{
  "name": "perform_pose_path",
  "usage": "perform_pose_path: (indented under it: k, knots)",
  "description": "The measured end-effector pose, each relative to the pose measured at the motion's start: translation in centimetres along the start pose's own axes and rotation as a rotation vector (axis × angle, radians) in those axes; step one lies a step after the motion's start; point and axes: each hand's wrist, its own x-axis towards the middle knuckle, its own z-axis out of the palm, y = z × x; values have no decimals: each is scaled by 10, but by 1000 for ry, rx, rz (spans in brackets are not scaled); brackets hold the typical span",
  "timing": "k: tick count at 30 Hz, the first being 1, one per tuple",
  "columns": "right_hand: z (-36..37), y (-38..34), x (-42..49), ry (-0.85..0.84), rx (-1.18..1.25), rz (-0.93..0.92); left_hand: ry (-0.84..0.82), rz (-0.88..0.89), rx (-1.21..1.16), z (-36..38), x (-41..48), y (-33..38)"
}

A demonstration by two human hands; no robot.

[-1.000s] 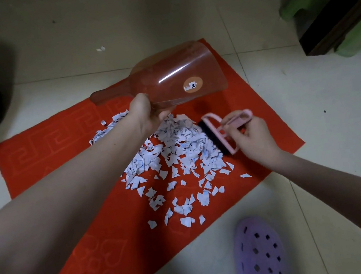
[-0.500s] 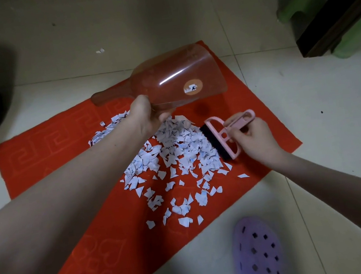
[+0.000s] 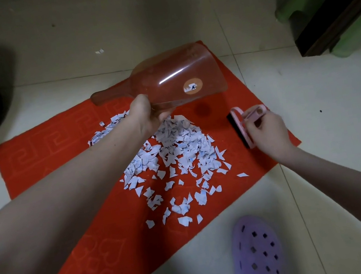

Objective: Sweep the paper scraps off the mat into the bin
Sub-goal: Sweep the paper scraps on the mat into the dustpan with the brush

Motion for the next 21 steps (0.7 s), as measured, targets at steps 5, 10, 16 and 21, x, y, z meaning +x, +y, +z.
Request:
perform_pose_path:
  k: [5,10,16,21]
  knots:
    - [15,-12,-19,-206,27,-167,5,11,7,1,0,-1]
    - [-7,-23,2,-57,399,-48,4,15,10,1,0,-1]
    - [-19,-3,11,-110,-7,-23,19,9,6,-2,5,1]
    - [-8,2,-11,-140,-122,-77,18,2,21,-3,6,-2]
